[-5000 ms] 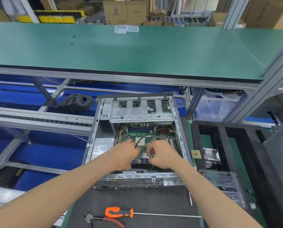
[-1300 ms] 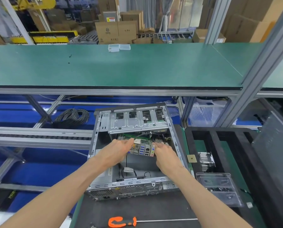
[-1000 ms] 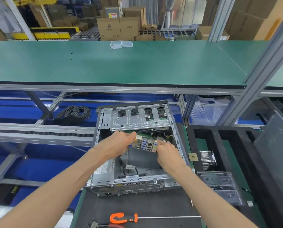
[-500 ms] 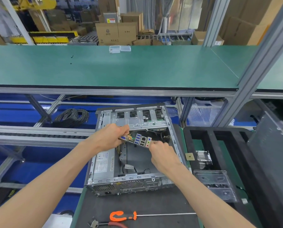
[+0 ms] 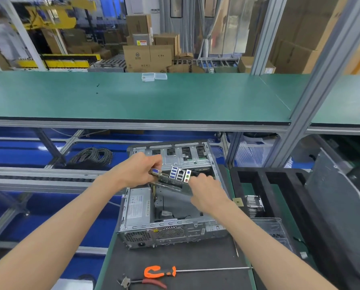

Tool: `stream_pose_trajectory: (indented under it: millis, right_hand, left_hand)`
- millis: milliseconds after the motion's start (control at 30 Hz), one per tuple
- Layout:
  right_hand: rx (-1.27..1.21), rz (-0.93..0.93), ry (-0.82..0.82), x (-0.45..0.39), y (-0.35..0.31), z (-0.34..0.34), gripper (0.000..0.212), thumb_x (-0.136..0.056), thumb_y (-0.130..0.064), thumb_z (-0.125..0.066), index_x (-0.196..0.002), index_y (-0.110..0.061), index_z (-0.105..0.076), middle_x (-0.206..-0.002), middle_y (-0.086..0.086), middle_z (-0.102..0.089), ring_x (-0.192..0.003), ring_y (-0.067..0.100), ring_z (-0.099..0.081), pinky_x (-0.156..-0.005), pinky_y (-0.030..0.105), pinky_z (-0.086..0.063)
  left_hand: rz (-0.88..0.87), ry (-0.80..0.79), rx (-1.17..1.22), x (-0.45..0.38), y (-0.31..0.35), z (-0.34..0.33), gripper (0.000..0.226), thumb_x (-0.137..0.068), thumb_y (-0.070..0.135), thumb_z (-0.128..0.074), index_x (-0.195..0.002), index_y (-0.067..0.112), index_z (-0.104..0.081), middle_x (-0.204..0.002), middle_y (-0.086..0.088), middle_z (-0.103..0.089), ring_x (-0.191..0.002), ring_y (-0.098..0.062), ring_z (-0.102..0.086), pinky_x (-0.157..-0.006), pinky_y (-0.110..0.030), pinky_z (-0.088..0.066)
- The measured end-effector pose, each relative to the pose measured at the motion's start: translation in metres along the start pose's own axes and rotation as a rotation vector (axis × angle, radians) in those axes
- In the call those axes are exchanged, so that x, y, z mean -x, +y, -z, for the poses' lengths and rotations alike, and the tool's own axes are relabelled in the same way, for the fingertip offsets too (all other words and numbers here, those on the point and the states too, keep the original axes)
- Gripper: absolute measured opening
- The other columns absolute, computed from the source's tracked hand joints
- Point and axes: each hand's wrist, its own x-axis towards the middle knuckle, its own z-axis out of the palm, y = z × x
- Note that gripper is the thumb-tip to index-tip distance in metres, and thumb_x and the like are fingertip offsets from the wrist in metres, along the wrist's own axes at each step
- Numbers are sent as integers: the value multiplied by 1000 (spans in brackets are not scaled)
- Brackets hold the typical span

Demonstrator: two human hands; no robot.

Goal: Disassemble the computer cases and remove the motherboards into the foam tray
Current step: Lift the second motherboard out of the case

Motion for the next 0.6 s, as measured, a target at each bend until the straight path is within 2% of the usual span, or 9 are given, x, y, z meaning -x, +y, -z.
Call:
stream_pose_trajectory:
  millis: [200, 267, 367, 433, 500, 600]
  right_hand:
    - [20, -11, 37, 5, -3, 44, 14, -86, -9, -58, -88, -12, -44, -72, -1, -31, -80, 33, -56, -65, 38, -37]
    - [20, -21, 35, 8, -5, 60, 13, -86, -12, -57, -91, -13, -46, -73, -1, -33, -76, 31, -53, -65, 38, -38]
    - [23, -33, 36, 16, -6, 85, 23, -84, -12, -56, -76, -18, -36, -76, -1, -34, -65, 20, -42, -64, 37, -37]
    - [22, -42, 48, 22, -5, 101, 27, -84, -13, -56, -74, -19, -31, -77, -1, -33, -62, 16, -36, -59, 34, -32]
    - [28, -48, 62, 30, -2, 116, 26, -85, -16, -57, -78, -19, -32, -78, -1, -32, -63, 16, -35, -53, 32, -27]
    - [29, -64, 96, 40, 6, 137, 31, -85, -17, -58, -73, -21, -29, -79, 0, -34, -64, 17, -38, -50, 29, -24]
  left_hand:
    - [-78, 168, 132, 14, 10, 30, 30, -76, 22, -85, -81, 27, -56, -68, 7, -64, -58, -12, -57, -54, -32, -47]
    - [-123, 223, 165, 19, 14, 42, 30, -73, 20, -87, -81, 25, -58, -67, 8, -64, -56, -11, -54, -53, -29, -45]
    - [-186, 279, 178, 24, 25, 63, 29, -70, 17, -88, -79, 22, -61, -68, 7, -68, -57, -17, -58, -54, -32, -48]
    - [-228, 320, 172, 27, 34, 77, 29, -68, 16, -89, -79, 21, -62, -68, 7, -69, -57, -14, -59, -56, -33, -50]
    - [-266, 360, 171, 29, 44, 91, 30, -66, 17, -90, -79, 20, -63, -68, 7, -69, -57, -13, -61, -56, -30, -51]
    - [-332, 430, 150, 28, 62, 108, 28, -64, 14, -89, -78, 16, -64, -65, 6, -66, -55, -16, -57, -56, -34, -48]
